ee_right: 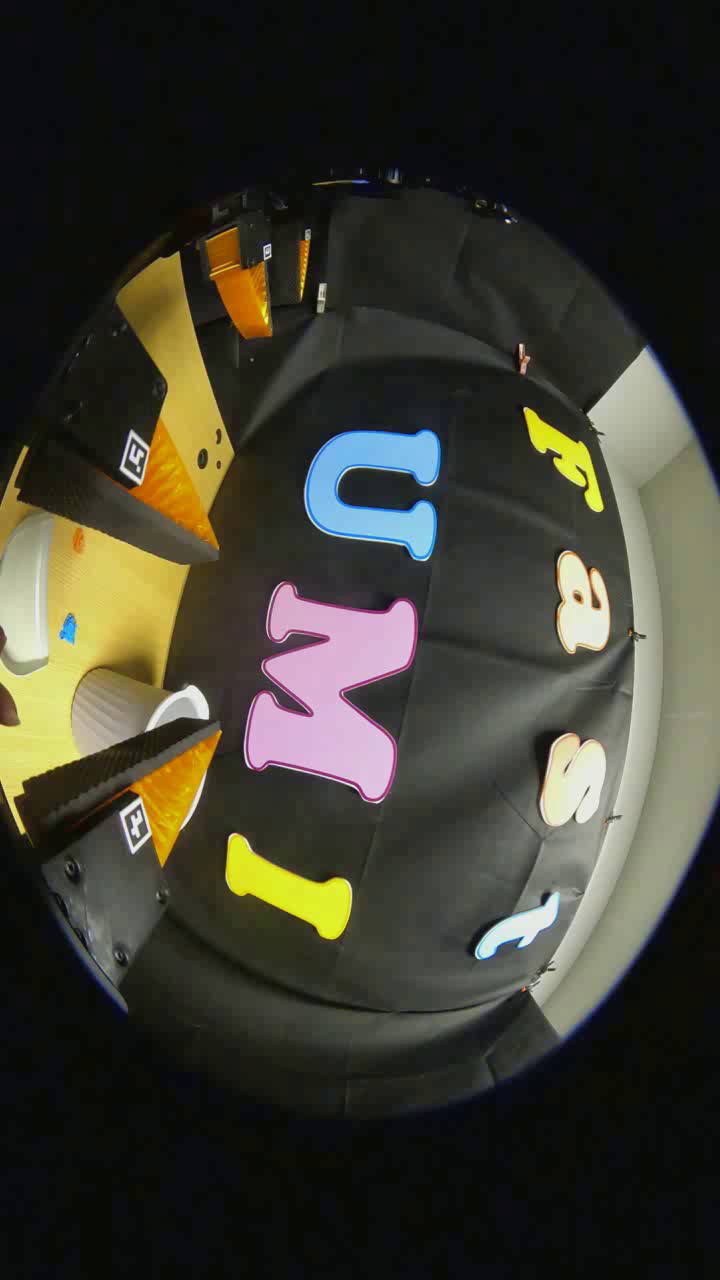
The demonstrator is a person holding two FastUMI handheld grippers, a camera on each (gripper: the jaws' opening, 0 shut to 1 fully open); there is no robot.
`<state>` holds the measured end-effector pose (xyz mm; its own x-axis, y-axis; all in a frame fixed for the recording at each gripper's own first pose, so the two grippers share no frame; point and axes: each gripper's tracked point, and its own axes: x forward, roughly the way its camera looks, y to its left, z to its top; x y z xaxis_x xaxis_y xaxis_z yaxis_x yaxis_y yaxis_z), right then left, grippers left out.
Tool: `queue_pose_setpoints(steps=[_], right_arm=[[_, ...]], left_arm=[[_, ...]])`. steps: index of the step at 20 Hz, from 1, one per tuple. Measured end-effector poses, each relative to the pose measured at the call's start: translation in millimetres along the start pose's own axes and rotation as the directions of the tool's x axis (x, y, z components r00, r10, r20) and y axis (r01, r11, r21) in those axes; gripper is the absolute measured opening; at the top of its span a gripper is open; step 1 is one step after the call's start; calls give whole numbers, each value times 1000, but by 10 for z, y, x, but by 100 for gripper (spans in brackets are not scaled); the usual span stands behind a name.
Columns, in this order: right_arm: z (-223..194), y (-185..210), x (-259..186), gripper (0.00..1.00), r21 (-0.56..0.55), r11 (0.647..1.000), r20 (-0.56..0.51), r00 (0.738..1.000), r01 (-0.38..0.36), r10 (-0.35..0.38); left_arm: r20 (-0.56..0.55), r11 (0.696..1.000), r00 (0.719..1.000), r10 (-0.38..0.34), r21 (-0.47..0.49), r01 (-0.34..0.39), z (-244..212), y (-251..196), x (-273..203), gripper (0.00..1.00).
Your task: Pick up the small broom and dustpan from the desktop, sweep the trash into the dustpan with the broom, and then empty the trash into the garbage bin.
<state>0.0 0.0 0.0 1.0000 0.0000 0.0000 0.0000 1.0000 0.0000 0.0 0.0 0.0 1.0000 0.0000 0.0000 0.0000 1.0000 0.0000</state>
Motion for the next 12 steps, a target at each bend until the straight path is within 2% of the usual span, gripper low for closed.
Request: queue_pose_setpoints(steps=[7, 12], right_arm=[[-7, -85, -46, 97, 9, 999, 13, 999, 41, -41], [-97, -147, -41, 97, 26, 999, -5, 999, 40, -40]], left_arm=[[10, 999, 999, -43, 7, 43, 5, -84, 124, 95], [2, 998, 999, -51, 21, 51, -9, -157, 162, 95]])
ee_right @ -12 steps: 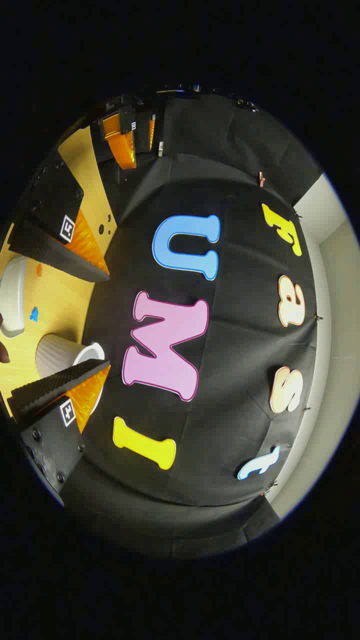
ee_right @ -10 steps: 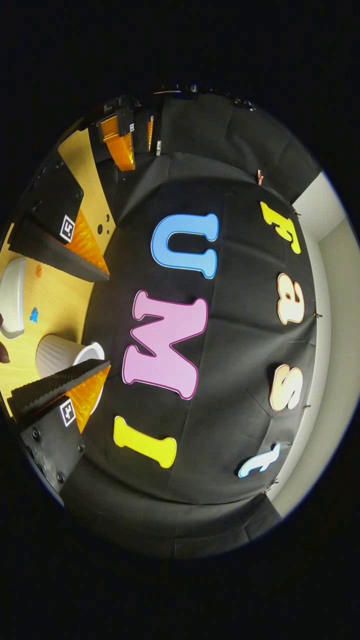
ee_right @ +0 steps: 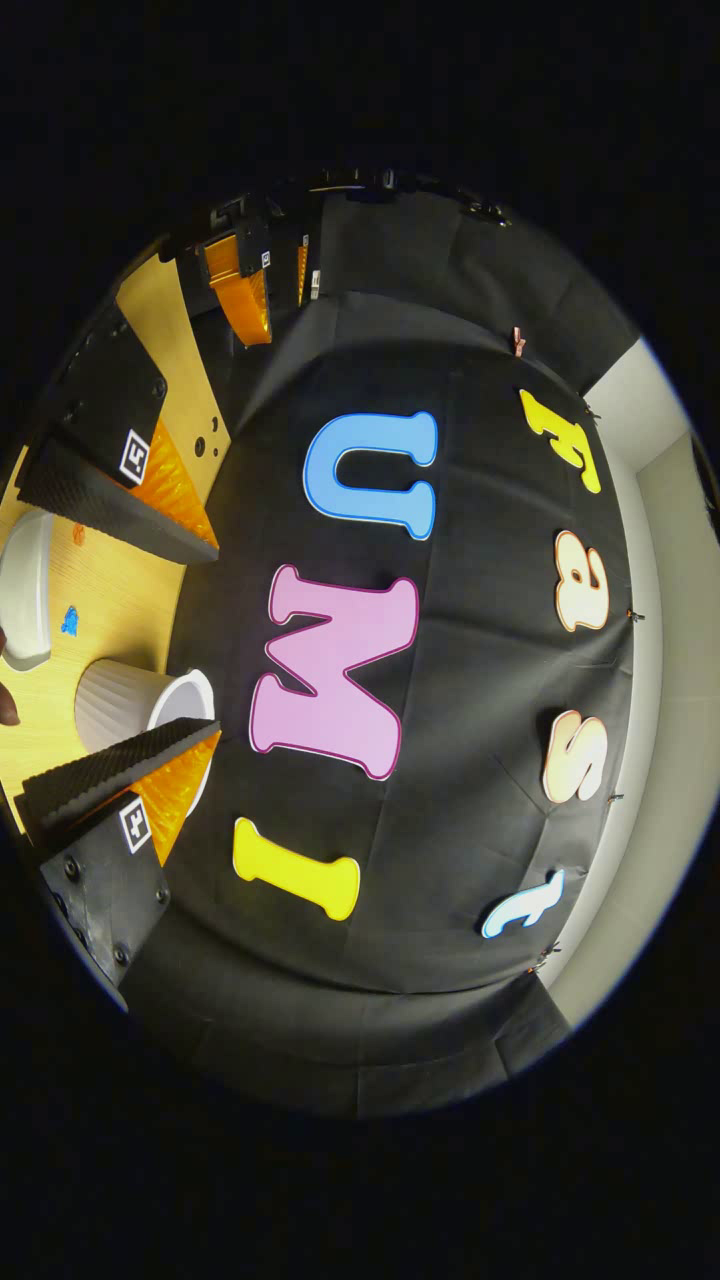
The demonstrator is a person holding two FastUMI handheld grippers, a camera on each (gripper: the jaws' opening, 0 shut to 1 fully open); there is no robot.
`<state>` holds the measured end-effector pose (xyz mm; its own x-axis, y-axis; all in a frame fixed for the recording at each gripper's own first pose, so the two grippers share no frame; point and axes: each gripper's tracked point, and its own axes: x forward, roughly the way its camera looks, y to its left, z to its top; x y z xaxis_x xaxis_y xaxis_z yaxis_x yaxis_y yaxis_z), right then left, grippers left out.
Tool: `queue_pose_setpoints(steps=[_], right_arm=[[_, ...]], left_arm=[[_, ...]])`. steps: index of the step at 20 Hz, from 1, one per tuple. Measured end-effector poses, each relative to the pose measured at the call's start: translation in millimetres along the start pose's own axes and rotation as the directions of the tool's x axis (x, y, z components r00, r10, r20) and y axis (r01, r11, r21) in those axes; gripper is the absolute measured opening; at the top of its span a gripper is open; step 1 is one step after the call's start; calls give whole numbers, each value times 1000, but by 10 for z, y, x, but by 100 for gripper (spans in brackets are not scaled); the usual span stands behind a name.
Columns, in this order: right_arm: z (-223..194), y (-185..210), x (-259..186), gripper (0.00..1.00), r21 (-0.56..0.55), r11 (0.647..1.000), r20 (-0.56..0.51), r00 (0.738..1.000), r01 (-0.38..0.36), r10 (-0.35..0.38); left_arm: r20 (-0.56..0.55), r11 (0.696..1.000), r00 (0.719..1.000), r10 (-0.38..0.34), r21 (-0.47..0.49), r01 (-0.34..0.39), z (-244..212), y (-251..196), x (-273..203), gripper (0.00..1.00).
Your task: Pick up the small broom and dustpan from the desktop, sweep the trash into the dustpan with the broom, and then empty the trash into the garbage bin.
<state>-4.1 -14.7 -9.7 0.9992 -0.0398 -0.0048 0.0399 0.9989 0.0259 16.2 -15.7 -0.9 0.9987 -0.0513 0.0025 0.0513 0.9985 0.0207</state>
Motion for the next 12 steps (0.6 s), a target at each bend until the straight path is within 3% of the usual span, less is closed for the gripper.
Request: queue_pose_setpoints(steps=[3, 7, 9, 11, 12], right_arm=[[-78, 14, -12, 96, 5, 1000, -27, 999, -24, 24], [-523, 85, -202, 97, 40, 991, -190, 973, -126, 131], [-887, 72, -343, 97, 48, 987, -310, 937, -155, 162], [-1336, 21, -517, 97, 46, 985, -452, 876, -166, 169], [-1601, 25, -617, 97, 51, 985, -528, 832, -167, 169]], left_arm=[[-9, 1000, 1000, -3, 0, 3, -36, -26, 10, 95], [-13, 1000, 1000, 0, 10, 0, -74, -19, 5, 95], [-22, 1000, 1000, 3, 11, -3, -124, -2, -8, 95], [-32, 1000, 999, 4, -2, -4, -181, 1, -18, 96], [-40, 1000, 999, 4, -6, -4, -210, 5, -24, 96]])
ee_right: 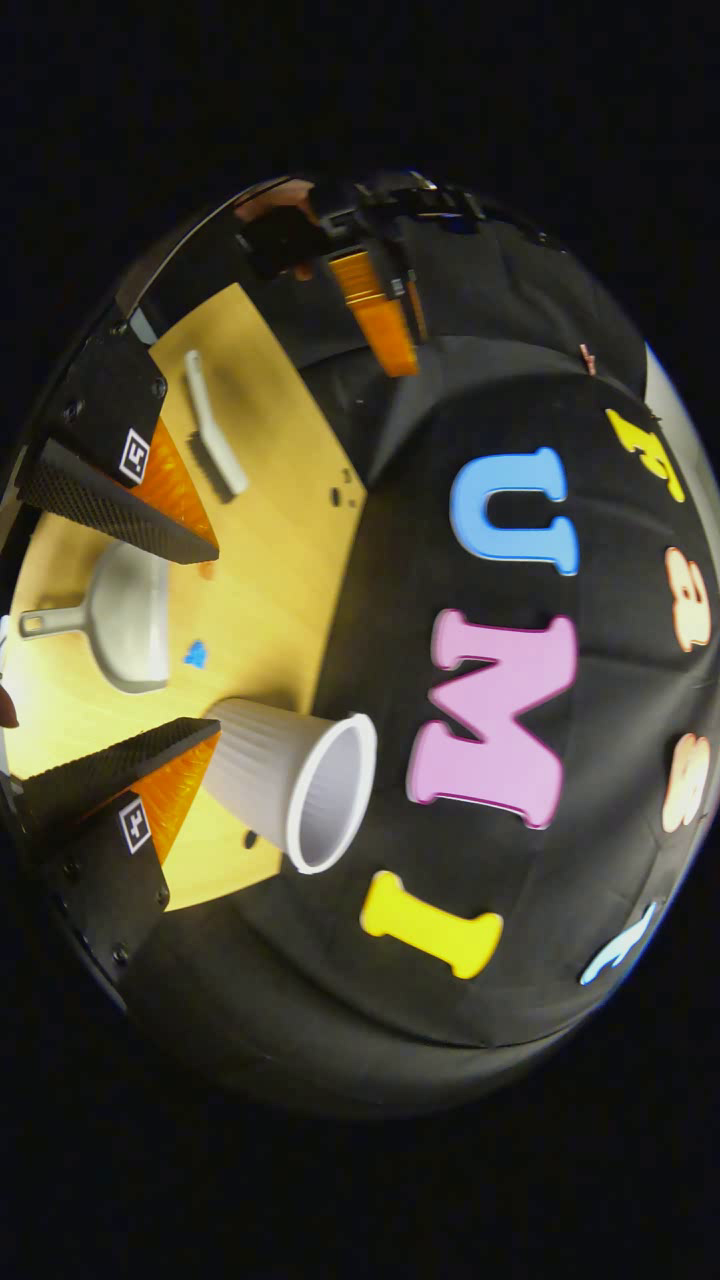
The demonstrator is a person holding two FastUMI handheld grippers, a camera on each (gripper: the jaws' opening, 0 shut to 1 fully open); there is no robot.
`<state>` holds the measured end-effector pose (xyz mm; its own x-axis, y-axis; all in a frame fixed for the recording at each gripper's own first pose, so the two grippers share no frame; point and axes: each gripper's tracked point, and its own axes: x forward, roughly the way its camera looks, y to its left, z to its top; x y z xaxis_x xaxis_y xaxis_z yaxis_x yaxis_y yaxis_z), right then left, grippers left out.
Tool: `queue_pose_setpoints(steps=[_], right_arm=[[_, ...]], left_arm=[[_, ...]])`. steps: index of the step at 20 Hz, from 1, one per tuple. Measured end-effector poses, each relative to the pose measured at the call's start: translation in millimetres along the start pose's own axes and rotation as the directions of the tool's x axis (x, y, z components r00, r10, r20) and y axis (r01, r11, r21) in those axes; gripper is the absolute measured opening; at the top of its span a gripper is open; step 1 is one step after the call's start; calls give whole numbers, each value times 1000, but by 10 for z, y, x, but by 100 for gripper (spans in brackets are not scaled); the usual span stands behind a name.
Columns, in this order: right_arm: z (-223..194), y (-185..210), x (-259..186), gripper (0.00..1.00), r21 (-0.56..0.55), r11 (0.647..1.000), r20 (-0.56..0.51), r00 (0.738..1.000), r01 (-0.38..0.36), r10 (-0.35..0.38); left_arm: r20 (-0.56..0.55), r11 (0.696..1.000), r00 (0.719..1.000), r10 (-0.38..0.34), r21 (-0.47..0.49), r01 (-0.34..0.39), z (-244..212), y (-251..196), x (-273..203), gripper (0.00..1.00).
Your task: Pick up the small broom and dustpan from the desktop, sweep the trash into the dustpan with the broom, and then empty the trash into the garbage bin.
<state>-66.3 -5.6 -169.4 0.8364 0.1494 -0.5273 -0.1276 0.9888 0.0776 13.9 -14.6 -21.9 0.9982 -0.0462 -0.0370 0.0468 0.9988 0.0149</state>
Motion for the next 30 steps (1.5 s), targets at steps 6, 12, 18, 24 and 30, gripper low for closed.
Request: queue_pose_setpoints(steps=[6, 12, 18, 24, 30], right_arm=[[-1218, 141, 156, 95, 46, 998, -363, 930, -47, 60], [-1934, 222, 528, 94, 60, 996, -523, 848, -62, 84], [-2372, 222, 919, 91, 19, 998, -610, 790, -67, 65], [-2465, 294, 1129, 84, 74, 996, -641, 762, -58, 92], [-2432, 306, 1181, 71, 59, 995, -646, 757, -83, 101]], left_arm=[[-31, 1000, 999, 10, -1, -10, -139, 55, -58, 96], [-50, 999, 998, 35, 4, -35, -203, 171, -149, 95], [-60, 999, 997, 53, 16, -52, -240, 258, -214, 95], [-70, 998, 996, 63, 23, -61, -277, 293, -241, 95], [-77, 998, 995, 69, 10, -69, -302, 297, -197, 96]])
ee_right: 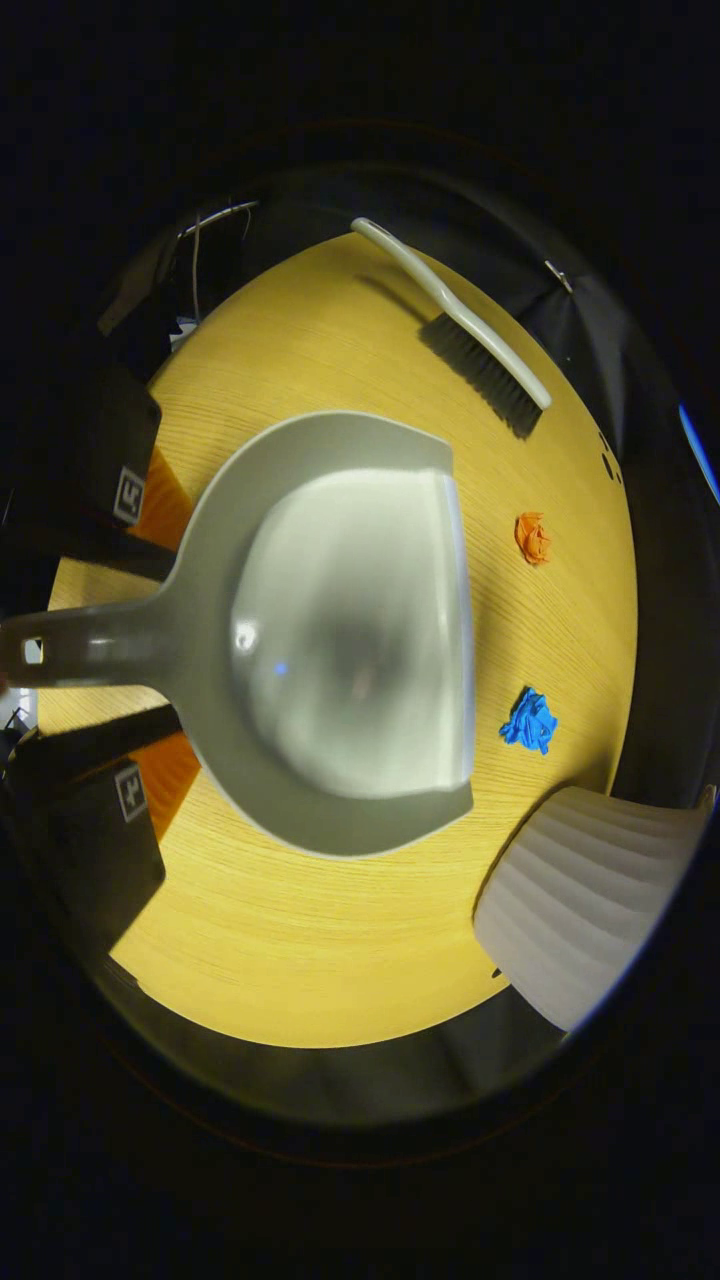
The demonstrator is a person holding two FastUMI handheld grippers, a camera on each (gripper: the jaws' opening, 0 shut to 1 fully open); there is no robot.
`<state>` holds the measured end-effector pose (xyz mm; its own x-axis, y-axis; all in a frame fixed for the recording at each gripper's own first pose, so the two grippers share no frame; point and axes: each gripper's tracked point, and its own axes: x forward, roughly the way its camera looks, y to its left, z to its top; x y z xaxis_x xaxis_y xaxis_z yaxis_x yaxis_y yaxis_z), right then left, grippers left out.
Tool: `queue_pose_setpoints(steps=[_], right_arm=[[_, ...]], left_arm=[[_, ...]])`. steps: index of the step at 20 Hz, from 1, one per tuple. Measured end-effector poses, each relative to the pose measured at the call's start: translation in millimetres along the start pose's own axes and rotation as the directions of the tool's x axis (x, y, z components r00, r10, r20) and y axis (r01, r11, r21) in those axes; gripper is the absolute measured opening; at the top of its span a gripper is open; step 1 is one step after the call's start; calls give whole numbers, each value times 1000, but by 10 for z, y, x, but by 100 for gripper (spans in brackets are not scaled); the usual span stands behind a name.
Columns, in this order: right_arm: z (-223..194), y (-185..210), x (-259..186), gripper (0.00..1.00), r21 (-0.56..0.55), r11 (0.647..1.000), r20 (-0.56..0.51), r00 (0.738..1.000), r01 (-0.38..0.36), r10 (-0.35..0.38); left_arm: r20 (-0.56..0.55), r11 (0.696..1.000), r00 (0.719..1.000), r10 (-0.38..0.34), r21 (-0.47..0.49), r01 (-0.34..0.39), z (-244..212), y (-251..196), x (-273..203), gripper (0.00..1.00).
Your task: Pick up the small broom and dustpan from the desktop, sweep the trash into the dustpan with the broom, and then empty the trash into the garbage bin.
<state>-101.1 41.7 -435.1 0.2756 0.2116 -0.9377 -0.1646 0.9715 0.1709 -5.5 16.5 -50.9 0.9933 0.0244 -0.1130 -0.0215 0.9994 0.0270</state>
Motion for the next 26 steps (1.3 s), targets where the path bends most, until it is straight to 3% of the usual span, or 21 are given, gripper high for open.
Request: queue_pose_setpoints(steps=[1, 4, 6, 10, 12, 16, 18, 21, 23, 26], right_arm=[[-3, -3, 0, 59, -2, 1000, 0, 1000, 1, -1], [56, 6, -9, 50, 5, 1000, 43, 999, 3, -3], [59, 7, -11, 39, 2, 1000, 53, 999, -2, 2], [82, -32, -30, 32, -7, 1000, 71, 997, 12, -12], [98, -51, -134, 35, -16, 1000, 91, 996, 9, -8], [30, -170, -310, 39, -39, 999, 77, 997, 6, -3], [23, -235, -394, 35, -21, 1000, 88, 996, 6, -4], [57, -343, -529, 35, -23, 1000, 122, 992, 18, -15], [75, -397, -599, 39, -33, 999, 138, 990, 24, -20], [72, -494, -659, 35, -50, 998, 153, 988, 43, -35]], left_arm=[[0, 1000, 1000, 1, 0, -1, -19, -4, 12, 95], [0, 1000, 1000, 3, -1, -3, -15, -8, 39, 96], [-11, 1000, 1000, 8, 4, -8, -76, 0, 65, 95], [-44, 1000, 999, 15, 13, -14, -208, 57, 119, 95], [-77, 1000, 997, 13, -3, -13, -314, 100, 165, 95], [-165, 998, 984, -69, -13, 68, -624, 11, 256, 96], [-267, 994, 958, -106, 1, 110, -922, -38, 311, 95], [-449, 979, 878, -168, 28, 202, -1467, -176, 325, 96], [-515, 971, 841, -165, 65, 230, -1725, -191, 378, 95], [-642, 956, 749, -167, 81, 283, -2147, -258, 292, 94]])
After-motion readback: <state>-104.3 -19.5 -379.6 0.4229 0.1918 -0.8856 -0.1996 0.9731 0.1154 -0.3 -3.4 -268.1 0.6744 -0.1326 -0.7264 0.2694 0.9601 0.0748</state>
